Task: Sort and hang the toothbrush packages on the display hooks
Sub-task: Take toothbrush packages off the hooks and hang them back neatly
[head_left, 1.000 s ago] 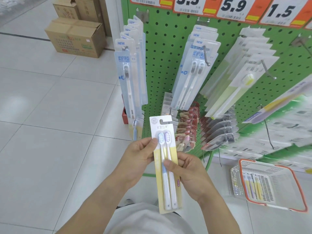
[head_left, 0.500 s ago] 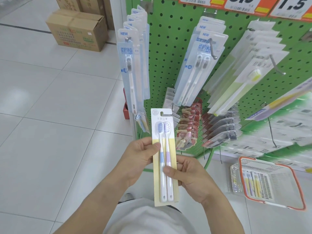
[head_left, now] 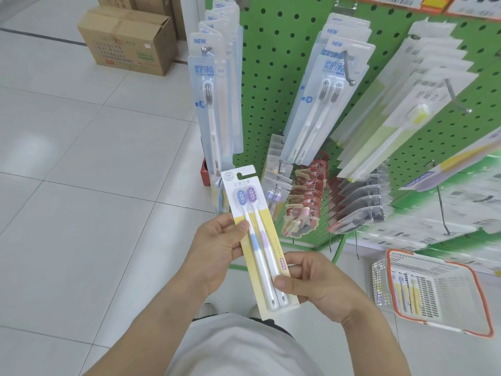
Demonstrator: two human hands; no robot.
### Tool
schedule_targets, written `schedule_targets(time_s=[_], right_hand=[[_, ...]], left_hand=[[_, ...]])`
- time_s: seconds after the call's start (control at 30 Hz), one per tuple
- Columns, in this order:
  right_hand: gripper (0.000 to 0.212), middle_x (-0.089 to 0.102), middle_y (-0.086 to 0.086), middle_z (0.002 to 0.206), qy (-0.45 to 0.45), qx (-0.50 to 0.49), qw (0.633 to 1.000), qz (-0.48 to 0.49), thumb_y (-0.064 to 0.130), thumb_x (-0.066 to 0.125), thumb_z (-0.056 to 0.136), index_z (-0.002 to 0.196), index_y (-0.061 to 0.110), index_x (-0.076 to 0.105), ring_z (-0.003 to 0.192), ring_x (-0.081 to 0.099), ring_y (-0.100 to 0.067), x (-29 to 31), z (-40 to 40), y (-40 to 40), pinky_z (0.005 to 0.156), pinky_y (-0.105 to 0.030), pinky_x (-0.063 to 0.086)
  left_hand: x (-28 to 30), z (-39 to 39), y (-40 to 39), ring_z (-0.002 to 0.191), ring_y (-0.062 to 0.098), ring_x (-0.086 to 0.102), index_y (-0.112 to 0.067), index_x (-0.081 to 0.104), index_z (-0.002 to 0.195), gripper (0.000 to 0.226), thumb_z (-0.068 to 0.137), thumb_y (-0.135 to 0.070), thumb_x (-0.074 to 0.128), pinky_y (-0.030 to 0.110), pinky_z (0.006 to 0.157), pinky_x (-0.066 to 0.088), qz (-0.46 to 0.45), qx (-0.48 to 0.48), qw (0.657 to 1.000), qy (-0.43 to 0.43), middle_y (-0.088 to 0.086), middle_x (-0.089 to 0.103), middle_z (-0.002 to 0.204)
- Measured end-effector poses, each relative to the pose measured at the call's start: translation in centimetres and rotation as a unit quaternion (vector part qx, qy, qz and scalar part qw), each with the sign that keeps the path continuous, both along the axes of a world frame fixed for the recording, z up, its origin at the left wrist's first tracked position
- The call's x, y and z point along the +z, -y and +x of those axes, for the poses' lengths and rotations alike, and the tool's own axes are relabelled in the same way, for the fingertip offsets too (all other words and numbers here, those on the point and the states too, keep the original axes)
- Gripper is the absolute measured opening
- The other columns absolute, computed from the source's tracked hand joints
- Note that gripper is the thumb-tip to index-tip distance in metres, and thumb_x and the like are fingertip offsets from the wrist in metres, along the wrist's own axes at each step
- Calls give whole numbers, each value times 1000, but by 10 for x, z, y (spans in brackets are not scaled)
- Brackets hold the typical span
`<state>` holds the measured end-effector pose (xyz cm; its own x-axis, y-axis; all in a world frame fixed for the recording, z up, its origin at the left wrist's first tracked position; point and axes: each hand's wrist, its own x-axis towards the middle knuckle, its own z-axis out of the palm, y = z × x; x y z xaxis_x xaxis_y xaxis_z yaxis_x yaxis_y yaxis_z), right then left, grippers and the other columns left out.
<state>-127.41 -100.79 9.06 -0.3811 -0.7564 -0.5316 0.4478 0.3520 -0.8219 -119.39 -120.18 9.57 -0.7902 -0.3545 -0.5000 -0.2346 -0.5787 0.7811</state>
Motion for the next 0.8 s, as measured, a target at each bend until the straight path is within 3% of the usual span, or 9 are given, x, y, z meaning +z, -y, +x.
schedule_targets(time_s=[0.13, 0.33, 0.53, 0.67, 0.8], right_hand=[[31, 77, -12, 91, 21, -3, 1000, -11, 7, 75, 88, 118, 6, 71, 67, 69, -13, -1, 0, 0, 57, -20, 49], [39, 74, -21, 107, 55, 16, 997, -50, 26, 68, 90, 126, 10, 70, 86, 74, -28, -2, -2, -5, 68, -36, 61], [36, 73, -21, 108, 46, 24, 997, -49, 23, 66, 92, 126, 11, 69, 86, 73, -32, -8, -3, -11, 71, -41, 63], [27, 76, -13, 103, 8, 18, 999, -25, 18, 67, 95, 121, 9, 72, 84, 72, -28, -9, -2, -13, 71, -40, 61], [14, 72, -2, 85, -119, 43, 991, 39, 24, 71, 91, 101, 17, 78, 75, 58, -19, -17, 0, -12, 72, -35, 48]], left_hand=[[0, 1, 0, 95, 29, 73, -1, 68, 118, 23, 98, -2, 56, 38, 84, 62, -1, -7, 1000, 5, 17, 75, 110], [0, -1, 3, 88, 24, 74, -1, 67, 118, 23, 99, -2, 54, 33, 78, 63, 10, 8, 1000, 16, 14, 76, 106], [3, -2, -1, 92, 26, 74, -1, 65, 122, 25, 99, -3, 55, 36, 83, 62, 2, -9, 1000, 22, 16, 76, 109], [11, -3, 0, 96, 28, 74, -8, 56, 128, 29, 99, -9, 59, 40, 80, 62, -38, -50, 997, 55, 13, 74, 112], [10, -7, -6, 93, 19, 72, -20, 44, 131, 48, 92, -17, 71, 42, 77, 63, -147, -32, 985, 85, 6, 68, 109]])
